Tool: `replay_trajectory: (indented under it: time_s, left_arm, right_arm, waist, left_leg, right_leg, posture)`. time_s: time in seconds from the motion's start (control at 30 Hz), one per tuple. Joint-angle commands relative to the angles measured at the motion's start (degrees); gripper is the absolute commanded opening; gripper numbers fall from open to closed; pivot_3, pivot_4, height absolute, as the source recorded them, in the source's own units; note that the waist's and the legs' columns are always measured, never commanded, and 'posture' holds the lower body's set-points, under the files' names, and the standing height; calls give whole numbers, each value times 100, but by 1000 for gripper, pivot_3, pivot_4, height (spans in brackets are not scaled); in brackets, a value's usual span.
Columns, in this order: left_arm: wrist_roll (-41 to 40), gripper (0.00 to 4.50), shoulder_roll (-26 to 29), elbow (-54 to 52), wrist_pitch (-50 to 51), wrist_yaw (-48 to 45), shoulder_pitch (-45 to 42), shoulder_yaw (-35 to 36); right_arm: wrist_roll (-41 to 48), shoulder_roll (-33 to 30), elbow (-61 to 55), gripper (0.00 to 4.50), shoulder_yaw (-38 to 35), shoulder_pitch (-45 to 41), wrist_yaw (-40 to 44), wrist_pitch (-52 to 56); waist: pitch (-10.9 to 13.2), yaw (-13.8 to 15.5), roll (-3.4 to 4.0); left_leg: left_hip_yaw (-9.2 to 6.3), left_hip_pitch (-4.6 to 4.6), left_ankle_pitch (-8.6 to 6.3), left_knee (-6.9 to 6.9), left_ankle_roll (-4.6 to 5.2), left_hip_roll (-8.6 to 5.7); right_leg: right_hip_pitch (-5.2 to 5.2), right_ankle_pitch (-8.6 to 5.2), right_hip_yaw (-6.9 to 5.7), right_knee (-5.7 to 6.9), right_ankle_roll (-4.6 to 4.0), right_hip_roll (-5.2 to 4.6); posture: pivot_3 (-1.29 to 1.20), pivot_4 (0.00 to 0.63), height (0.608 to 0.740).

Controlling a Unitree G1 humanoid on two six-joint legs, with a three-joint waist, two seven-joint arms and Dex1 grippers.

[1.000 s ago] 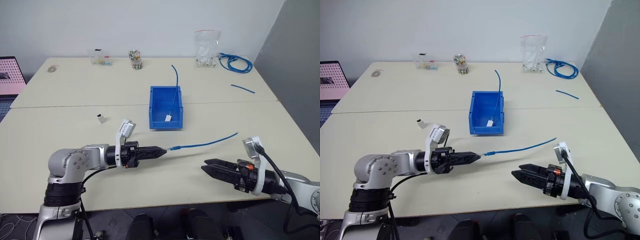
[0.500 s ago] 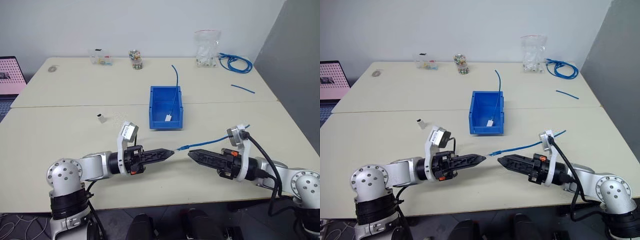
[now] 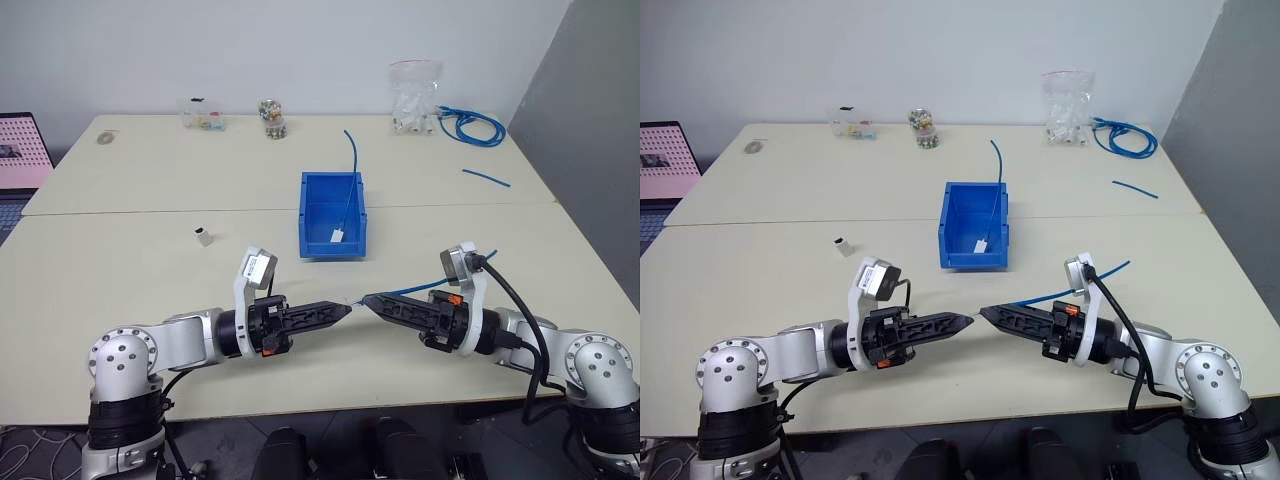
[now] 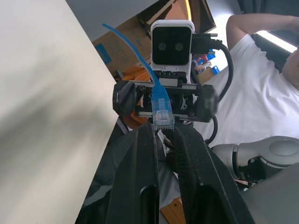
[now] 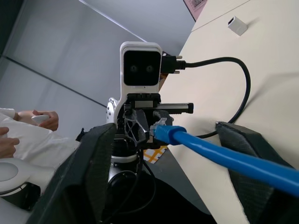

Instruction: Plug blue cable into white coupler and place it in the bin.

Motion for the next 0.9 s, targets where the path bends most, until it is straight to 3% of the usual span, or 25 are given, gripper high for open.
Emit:
replay_trajectory:
  time_s: [0.03,0.37,0.57,0.63,0.9]
  left_arm:
    - [-282,220,197,-150,-277,6,56,-188]
    - [-497,220,467,-228,-724,33,178,-525]
    - [-434,220,561,-349,-951,-42,264,-611]
    - [-233,921,754,-516,-848,-448,318,-650]
    - [1657,2323,2113,-1455,-1326,-2650,990,-750]
  right_arm:
    - [299,4,-90,2331,-112,-39,-25,-62]
    - [553,-80,-175,130,-110,43,-102,-53]
    - [618,-167,-131,122,-83,-54,-91,-10]
    - [606,-212,-38,122,-76,-180,-100,18]
    - [240,-263,545,122,-30,-735,275,248]
  waist:
    - [1,0,1]
    - [1,-1,2]
    - [2,-1,4]
    - [3,-3,4]
    - [12,-6,18]
  left_leg:
    - [0,0,0,0,0,0]
    - [4,-1,0,-2,0,0]
    - [3,-2,0,-5,0,0]
    - [5,-2,0,-5,0,0]
    - [15,-12,0,-15,0,-3]
  right_leg:
    - [0,0,0,0,0,0]
    - [-3,-1,3,-3,-2,0]
    - [-4,-2,1,-6,-4,0]
    - [-4,-2,3,-7,-3,0]
    - [-25,-6,7,-10,-12,9]
  posture:
    - [0,150,740]
    - [0,150,740]
    - [0,150,740]
    - [0,150,740]
    - [0,150,740]
